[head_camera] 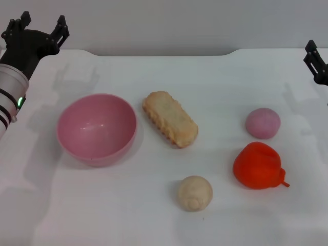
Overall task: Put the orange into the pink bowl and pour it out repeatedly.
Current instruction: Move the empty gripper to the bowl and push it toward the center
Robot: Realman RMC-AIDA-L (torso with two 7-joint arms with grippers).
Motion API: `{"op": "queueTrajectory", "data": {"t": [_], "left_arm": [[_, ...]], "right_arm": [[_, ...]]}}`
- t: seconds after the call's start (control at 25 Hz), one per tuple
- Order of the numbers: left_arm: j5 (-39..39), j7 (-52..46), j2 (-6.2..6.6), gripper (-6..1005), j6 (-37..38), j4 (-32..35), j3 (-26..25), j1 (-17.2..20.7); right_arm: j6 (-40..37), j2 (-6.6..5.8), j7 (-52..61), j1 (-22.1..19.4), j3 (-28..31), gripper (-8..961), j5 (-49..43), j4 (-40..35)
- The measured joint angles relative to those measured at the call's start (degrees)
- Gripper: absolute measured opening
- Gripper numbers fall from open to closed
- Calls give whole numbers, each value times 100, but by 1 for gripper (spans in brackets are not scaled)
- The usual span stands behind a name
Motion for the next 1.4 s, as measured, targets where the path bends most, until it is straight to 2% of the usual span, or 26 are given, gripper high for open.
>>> {"op": "queueTrajectory", "data": {"t": [0.32, 0.44, 0.6, 0.68, 0.8, 0.92, 1.0, 1.04, 1.12, 1.2, 1.24, 1.4], "left_arm": [[-1, -12, -11, 809, 73, -13, 0, 44], [8, -21, 16, 809, -265, 227, -3, 52], [56, 49, 167, 809, -2132, 1796, -251, 257], [60, 110, 195, 809, -3125, 2652, -426, 419], [61, 492, 91, 809, -4362, 3674, -686, 619], [61, 814, 16, 810, -5551, 4336, -922, 627], [63, 943, 15, 810, -7018, 4858, -1147, 453], [64, 953, 16, 810, -7196, 4911, -1188, 411], [61, 1002, 5, 810, -8114, 5110, -1349, 231], [61, 1002, 5, 810, -8114, 5110, -1349, 231], [64, 1013, 3, 810, -8643, 5208, -1362, 156], [75, 1021, 2, 810, -9354, 5465, -1308, 171]], "right_arm": [[0, 0, 3, 12, 0, 735, 0, 2], [0, 0, 5, 13, 0, 735, 0, 10], [1, 0, 7, 10, 12, 734, 0, 12], [6, -1, 25, 12, 13, 734, 0, 14], [8, -7, 88, 26, 6, 734, 0, 52], [10, -11, 112, 32, 24, 734, 0, 84], [10, -14, 133, 33, 36, 734, 0, 87], [10, -19, 141, 37, 44, 734, 0, 89], [10, -24, 142, 63, 52, 734, 0, 97], [10, -26, 142, 93, 54, 734, 0, 101], [10, -27, 142, 101, 56, 734, 0, 103], [20, -28, 142, 110, 62, 733, 0, 106]]}}
